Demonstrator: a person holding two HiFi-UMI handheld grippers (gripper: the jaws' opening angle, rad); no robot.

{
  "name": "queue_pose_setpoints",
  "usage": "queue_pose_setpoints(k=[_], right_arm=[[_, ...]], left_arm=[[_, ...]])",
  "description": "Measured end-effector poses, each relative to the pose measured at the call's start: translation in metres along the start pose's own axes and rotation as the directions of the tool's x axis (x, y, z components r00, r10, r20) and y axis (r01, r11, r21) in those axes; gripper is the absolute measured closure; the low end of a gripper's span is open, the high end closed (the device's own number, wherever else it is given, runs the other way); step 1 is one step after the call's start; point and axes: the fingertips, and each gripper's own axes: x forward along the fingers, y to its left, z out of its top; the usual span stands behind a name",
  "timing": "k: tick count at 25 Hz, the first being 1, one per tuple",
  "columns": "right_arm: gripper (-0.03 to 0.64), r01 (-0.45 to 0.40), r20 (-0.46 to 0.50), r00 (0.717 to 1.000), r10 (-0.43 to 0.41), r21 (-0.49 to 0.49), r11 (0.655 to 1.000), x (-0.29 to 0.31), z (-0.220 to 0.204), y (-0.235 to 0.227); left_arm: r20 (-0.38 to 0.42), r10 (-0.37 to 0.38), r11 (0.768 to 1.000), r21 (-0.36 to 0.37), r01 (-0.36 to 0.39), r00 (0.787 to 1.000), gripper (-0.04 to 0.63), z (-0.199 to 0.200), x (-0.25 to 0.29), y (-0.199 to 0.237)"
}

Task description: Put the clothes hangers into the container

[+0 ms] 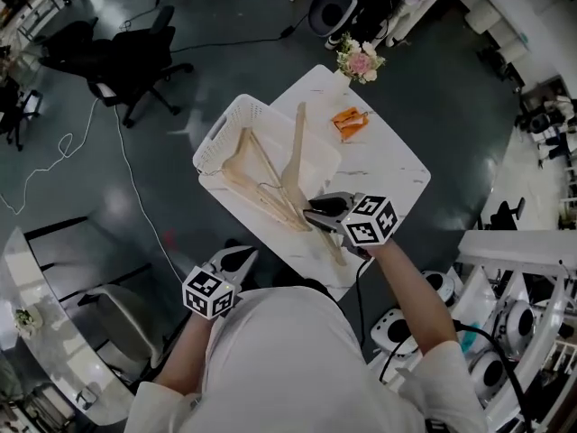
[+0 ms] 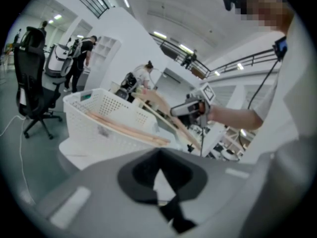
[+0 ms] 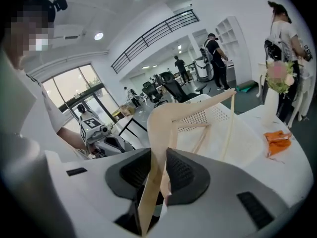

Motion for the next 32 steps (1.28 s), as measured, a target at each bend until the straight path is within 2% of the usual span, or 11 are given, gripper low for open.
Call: queue_pose_setpoints(k=[6, 13, 19, 24, 32], right_arm=[[0.526, -0.12, -0.086, 0.989, 0.118, -0.015, 0.993, 0.036, 0.014, 0.017], [0.526, -0.235, -0.184, 0.953, 0.241, 0.054, 0.971, 0.073, 0.02, 0.014], [0.526, -0.27, -0.241, 0.924, 0.295, 0.133, 0.954, 0.101, 0.025, -0.007], [0.526, -0.275, -0.237, 0.916, 0.323, 0.213, 0.938, 0.122, 0.028, -0.026], [0.525, -0.258, -0.263, 0.908, 0.326, 0.265, 0.929, 0.143, 0.022, -0.046]], left_arm=[[0.015, 0.031, 0.999, -0.016, -0.031, 0.999, 0.592, 0.001, -0.017, 0.019], [0.041, 0.063, 0.998, -0.033, -0.062, 0.997, 0.592, 0.008, -0.032, 0.038], [0.052, 0.102, 0.994, -0.054, -0.099, 0.993, 0.592, 0.009, -0.048, 0.062], [0.063, 0.133, 0.989, -0.075, -0.128, 0.989, 0.592, 0.013, -0.059, 0.08], [0.057, 0.144, 0.986, -0.098, -0.138, 0.988, 0.592, 0.014, -0.065, 0.092]])
